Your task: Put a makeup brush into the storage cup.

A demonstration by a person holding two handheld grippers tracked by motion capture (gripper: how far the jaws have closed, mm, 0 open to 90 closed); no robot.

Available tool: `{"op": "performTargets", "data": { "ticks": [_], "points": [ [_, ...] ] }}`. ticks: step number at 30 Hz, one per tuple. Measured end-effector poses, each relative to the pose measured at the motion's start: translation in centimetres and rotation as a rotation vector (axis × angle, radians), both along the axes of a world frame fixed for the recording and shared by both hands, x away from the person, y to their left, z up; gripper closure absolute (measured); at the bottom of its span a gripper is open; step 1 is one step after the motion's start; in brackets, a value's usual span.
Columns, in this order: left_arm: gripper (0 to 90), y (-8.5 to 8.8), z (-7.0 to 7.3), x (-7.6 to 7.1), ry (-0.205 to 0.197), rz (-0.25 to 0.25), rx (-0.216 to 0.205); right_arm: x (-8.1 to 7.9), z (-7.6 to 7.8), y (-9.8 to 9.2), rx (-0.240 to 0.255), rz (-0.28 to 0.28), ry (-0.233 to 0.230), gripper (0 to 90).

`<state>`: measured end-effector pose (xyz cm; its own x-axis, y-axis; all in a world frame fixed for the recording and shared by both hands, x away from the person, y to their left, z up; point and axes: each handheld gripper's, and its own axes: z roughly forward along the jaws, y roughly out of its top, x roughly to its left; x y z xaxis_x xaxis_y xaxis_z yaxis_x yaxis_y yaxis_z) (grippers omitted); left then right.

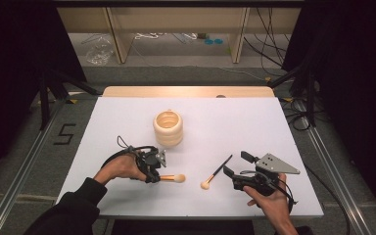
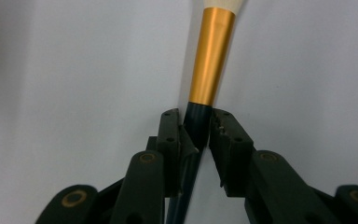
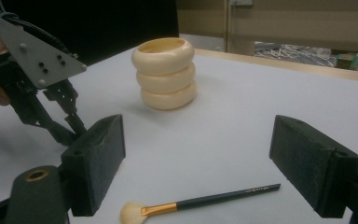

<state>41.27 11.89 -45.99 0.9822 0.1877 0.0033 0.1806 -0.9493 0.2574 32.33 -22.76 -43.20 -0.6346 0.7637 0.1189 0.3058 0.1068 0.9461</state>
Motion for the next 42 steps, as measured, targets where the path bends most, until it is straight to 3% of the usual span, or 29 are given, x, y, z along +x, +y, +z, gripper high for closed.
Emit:
{"op": "performTargets", "data": {
  "ticks": [21,25,33,42],
  "points": [
    [78.4,-1.1,0.2,0.1,0.027,0.008,0.080,0.0,0.1,0.0,0.003,0.001,0.000,20.3],
    [78.5,-1.3,0.2,0.1,0.009,-0.007,0.089,0.0,0.1,-0.1,-0.001,0.001,0.007,20.3],
    [78.7,-1.3,0.3,-0.1,0.002,-0.012,0.083,0.0,0.1,-0.1,0.001,0.001,0.006,20.3],
    [78.7,-1.1,0.9,0.1,-0.019,0.001,0.046,0.0,0.1,-0.1,0.007,0.000,-0.003,20.3]
  ]
}}
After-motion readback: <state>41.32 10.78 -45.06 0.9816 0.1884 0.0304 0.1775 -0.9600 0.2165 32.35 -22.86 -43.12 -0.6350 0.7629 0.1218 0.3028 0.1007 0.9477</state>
